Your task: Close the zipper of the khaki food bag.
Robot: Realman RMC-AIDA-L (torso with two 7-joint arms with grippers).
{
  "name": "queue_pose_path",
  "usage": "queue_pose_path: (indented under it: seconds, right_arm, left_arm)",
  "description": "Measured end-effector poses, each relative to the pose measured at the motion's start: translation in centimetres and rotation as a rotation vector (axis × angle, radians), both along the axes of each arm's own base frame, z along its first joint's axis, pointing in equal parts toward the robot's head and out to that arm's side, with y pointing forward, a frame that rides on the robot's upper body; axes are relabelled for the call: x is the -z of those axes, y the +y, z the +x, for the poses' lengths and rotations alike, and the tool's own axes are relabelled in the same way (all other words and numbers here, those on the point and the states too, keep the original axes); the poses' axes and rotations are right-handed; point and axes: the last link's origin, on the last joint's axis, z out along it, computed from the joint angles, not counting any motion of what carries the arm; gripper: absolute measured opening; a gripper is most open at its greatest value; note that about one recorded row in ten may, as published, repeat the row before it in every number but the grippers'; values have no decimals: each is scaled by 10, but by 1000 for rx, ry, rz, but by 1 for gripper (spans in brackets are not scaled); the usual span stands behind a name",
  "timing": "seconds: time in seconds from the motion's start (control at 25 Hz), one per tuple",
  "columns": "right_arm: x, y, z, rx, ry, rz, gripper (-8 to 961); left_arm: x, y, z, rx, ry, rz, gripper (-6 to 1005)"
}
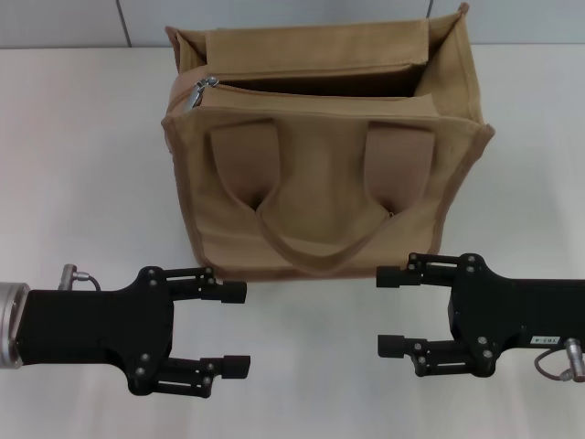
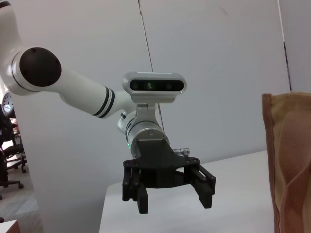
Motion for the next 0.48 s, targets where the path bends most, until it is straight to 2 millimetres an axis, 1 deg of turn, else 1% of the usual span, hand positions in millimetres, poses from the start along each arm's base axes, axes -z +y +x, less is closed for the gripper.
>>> queue_pose_path:
  seconds: [0.48]
  right_arm:
    - [0,1,0,2,-2,3,741]
  left_arm:
    - [0,1,1,5,1,1,781]
